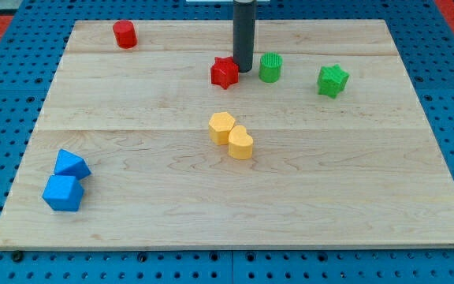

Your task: Place the red star horizontally to the green circle

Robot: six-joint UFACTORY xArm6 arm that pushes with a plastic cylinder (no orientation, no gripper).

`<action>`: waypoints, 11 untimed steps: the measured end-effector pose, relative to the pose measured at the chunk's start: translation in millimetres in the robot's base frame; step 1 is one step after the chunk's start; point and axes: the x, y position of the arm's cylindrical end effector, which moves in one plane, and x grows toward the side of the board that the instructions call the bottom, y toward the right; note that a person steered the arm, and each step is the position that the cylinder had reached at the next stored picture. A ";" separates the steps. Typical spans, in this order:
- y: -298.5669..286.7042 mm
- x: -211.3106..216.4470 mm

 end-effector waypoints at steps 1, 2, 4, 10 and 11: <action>-1.0 -0.5; -1.0 -0.5; 7.6 -0.5; -99.2 13.9; -99.2 11.9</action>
